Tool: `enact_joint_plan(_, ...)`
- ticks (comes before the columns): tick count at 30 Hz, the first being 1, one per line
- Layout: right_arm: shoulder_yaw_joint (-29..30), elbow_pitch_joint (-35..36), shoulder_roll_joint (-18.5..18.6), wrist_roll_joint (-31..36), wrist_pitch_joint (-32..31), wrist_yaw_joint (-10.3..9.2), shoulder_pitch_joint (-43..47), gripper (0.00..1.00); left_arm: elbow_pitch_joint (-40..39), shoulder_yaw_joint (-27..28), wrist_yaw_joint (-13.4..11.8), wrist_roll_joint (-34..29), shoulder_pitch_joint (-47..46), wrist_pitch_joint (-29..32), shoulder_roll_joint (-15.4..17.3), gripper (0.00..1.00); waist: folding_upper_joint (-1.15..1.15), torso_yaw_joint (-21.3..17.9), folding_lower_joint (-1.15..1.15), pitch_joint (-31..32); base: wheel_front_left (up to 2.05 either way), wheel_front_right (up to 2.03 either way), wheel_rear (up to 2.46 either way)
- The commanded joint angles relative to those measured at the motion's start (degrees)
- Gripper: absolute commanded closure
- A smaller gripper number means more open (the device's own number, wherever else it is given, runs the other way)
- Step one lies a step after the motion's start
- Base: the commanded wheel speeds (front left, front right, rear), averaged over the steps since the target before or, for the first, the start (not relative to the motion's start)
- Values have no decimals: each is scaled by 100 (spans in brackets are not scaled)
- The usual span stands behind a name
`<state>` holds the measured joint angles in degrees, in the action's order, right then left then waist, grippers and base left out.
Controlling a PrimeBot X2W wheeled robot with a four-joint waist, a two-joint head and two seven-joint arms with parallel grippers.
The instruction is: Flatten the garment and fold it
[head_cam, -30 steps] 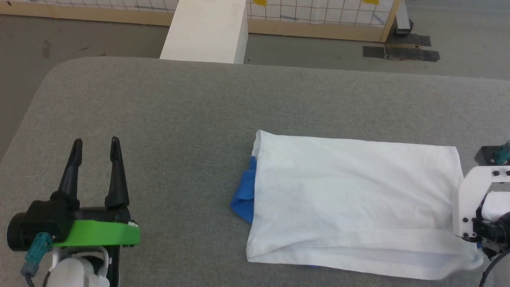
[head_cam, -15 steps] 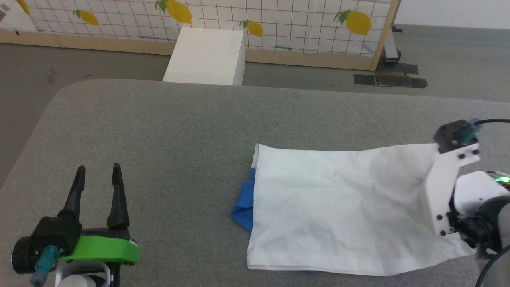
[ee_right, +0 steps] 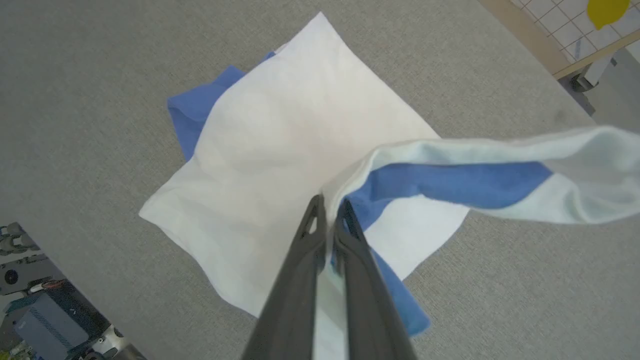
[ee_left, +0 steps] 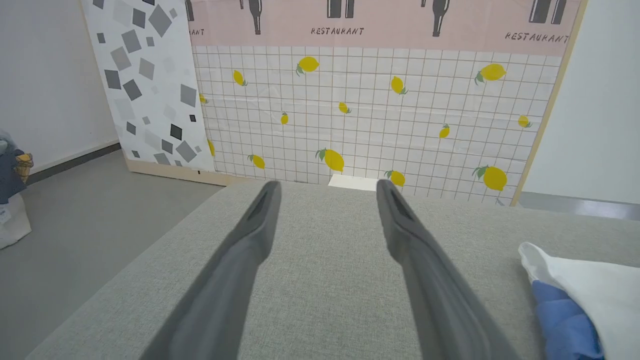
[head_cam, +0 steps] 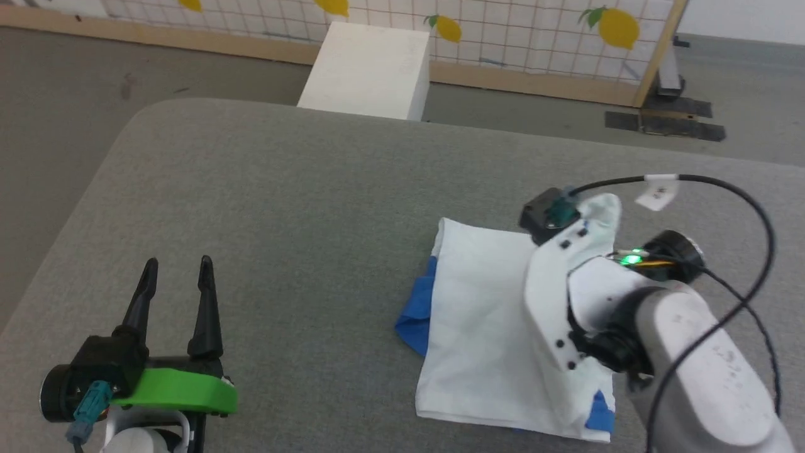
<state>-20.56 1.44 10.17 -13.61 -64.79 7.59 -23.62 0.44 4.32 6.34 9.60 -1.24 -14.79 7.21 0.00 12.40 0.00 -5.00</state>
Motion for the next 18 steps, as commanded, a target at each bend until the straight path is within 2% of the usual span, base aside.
enact_joint_plan(1,-86,-230,-99,-5,120,-10,-169,100,30,-32,32,25,-121,-20,-34,0,0,265,0,-170,0,0,0)
enact_joint_plan(9,-504,-1642,-469,41,666,-10,-665,100,119,-104,71,84,-252,-20,-79,0,0,665,0,-395,0,0,0)
enact_joint_plan(16,-699,-2612,-678,51,1197,-10,-936,100,175,-112,92,112,-320,-20,-100,0,0,728,0,-507,0,0,0)
enact_joint_plan(17,-761,-2706,-693,28,1299,-10,-980,62,183,-116,94,110,-324,-20,-103,0,0,714,0,-508,0,0,0)
enact_joint_plan(18,-809,-2758,-703,6,1396,-10,-1022,0,186,-117,96,106,-326,-20,-106,0,0,696,0,-505,0,0,0)
